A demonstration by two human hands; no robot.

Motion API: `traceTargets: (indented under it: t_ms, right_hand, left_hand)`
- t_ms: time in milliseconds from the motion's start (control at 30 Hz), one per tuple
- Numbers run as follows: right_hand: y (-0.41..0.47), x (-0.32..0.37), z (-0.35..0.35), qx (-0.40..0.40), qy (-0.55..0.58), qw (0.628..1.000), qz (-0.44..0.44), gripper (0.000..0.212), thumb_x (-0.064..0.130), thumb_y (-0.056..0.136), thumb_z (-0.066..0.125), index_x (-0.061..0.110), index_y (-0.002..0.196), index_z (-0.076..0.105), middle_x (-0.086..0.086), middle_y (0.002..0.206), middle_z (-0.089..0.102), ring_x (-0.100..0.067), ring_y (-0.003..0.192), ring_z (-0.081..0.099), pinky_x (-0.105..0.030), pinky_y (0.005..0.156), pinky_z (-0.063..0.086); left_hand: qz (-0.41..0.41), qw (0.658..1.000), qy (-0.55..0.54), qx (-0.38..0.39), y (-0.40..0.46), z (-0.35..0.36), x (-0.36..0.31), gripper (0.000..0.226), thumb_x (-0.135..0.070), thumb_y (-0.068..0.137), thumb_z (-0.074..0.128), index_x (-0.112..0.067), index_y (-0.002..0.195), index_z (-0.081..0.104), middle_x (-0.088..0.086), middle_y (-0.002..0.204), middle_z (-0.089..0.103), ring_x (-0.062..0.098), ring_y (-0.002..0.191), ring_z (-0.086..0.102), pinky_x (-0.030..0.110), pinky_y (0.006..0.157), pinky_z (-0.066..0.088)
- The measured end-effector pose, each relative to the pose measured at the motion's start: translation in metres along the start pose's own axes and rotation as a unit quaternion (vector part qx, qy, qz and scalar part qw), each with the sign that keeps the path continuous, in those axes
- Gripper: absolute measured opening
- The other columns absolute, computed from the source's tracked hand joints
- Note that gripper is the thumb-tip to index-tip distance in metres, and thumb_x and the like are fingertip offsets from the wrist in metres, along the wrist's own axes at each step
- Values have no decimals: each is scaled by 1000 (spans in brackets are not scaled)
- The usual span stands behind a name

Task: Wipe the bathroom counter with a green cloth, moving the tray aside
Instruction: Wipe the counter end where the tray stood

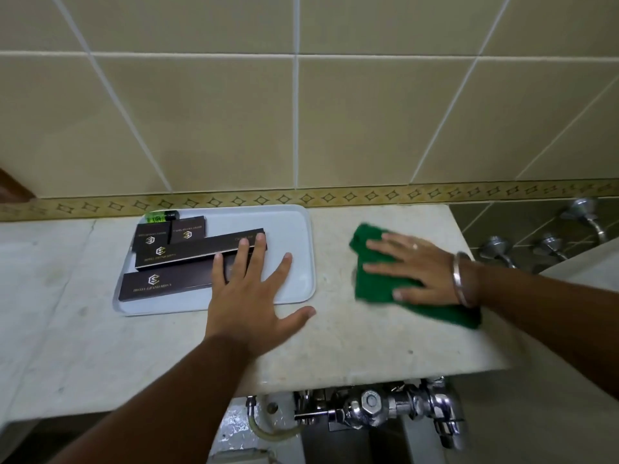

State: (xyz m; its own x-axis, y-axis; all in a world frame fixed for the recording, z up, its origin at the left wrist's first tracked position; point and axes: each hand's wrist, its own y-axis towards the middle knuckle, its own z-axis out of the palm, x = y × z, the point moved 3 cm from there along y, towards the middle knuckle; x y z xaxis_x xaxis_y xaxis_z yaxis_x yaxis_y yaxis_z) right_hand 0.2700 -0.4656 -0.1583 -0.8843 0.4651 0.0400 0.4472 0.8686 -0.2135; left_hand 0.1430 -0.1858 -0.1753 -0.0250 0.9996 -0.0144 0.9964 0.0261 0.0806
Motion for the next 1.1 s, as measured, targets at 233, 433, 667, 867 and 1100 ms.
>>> traceTargets:
  t_ms: [233,433,667,867,1100]
  right_hand:
    - [31,85,24,-39,-24,998,51,64,58,90,26,43,150,8,-3,160,11,-32,145,12,-50,114,4]
    - [-7,-18,4,-12,16,991,136,71,73,84,8,40,147,7,-4,160,5,-34,146,8,-50,116,13]
    - [31,98,43,-54,17,983,177,61,57,93,20,40,149,7,-6,159,10,-33,144,16,-54,115,14]
    - [-37,-12,24,2,61,964,259,57,50,93,26,50,145,4,5,158,-8,-26,146,0,-49,115,8]
    - [37,9,8,3,-24,938,345,58,41,97,20,24,152,15,-16,160,8,-34,146,1,-50,119,5]
  left_hand:
    - [1,1000,-14,17,-2,7,1,94,-90,73,25,-37,149,36,11,164,10,34,150,8,62,117,5]
    - [-8,1000,-14,8,-3,-1,12,96,-93,73,19,-38,150,32,11,164,8,33,151,6,61,117,1]
    - [-22,999,2,32,-17,12,28,94,-92,73,20,-39,149,35,12,164,10,32,151,7,63,116,3]
    - [-19,1000,-10,15,-13,-1,21,95,-93,73,14,-41,150,30,11,165,6,31,151,4,61,117,-2]
    - [5,999,-31,-9,-1,4,20,96,-91,76,12,-36,154,24,11,164,10,29,151,7,61,117,-3]
